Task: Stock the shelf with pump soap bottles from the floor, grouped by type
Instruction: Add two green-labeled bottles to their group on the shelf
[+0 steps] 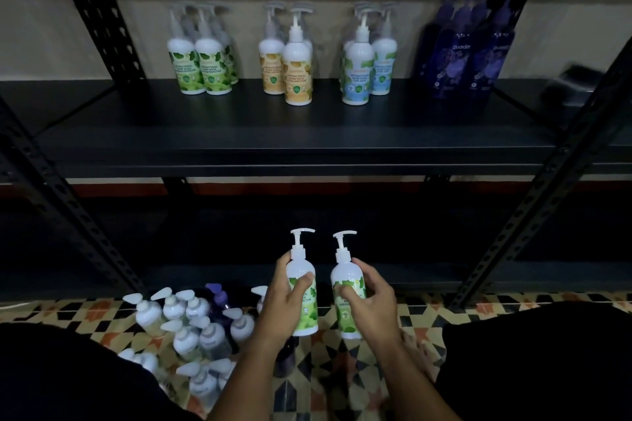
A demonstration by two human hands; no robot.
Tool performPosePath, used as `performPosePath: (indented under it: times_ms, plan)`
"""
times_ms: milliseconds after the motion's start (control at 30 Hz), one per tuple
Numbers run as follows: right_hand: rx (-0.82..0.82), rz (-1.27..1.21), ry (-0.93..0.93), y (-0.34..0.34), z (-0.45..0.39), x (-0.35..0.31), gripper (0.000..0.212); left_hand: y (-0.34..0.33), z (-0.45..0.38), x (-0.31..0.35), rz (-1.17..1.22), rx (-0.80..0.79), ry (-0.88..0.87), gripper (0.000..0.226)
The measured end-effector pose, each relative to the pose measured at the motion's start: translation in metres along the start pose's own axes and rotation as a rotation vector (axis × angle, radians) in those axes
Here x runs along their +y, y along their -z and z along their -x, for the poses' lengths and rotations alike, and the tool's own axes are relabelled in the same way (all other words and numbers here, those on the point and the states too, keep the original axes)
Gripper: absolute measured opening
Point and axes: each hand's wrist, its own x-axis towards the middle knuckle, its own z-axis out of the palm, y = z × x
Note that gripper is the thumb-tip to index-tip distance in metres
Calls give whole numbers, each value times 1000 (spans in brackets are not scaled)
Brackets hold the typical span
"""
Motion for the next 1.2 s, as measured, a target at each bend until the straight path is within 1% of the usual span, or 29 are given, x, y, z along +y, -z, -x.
performPosePath:
  times_ms: [100, 200, 267, 333, 433, 633, 767, 867, 967, 1100, 1200]
  plan:
    - [-5, 16, 12, -3, 5, 0, 50, -4, 1, 0, -30, 76, -24, 52]
    - [-4, 16, -16, -7, 4, 0, 60, -4, 0, 0, -49, 159, -31, 63]
    - [6, 26, -19, -10, 2, -1, 65, -3, -2, 1, -47, 179, -47, 55]
    - [10, 50, 3, -13, 1, -4, 63, -1, -5, 4, -59, 182, -70, 48]
    - [4, 62, 54, -19, 0, -16, 58, 5, -7, 16, -79, 185, -105, 47]
    - [-26, 9, 175, -38, -6, -70, 55, 26, -11, 63, 16, 271, -216, 50]
    - [-63, -8, 292, -56, -12, -117, 55, 54, -18, 101, 71, 325, -310, 49]
    - [-129, -37, 392, -72, -22, -151, 56, 85, -27, 132, 84, 343, -379, 49]
    - [-254, -48, 453, -89, -33, -184, 59, 119, -38, 164, 84, 369, -442, 49]
    - [-389, -57, 502, -118, -52, -220, 65, 162, -55, 205, 67, 447, -522, 48]
    - [-439, -20, 529, -142, -68, -240, 70, 188, -66, 228, 48, 471, -568, 48]
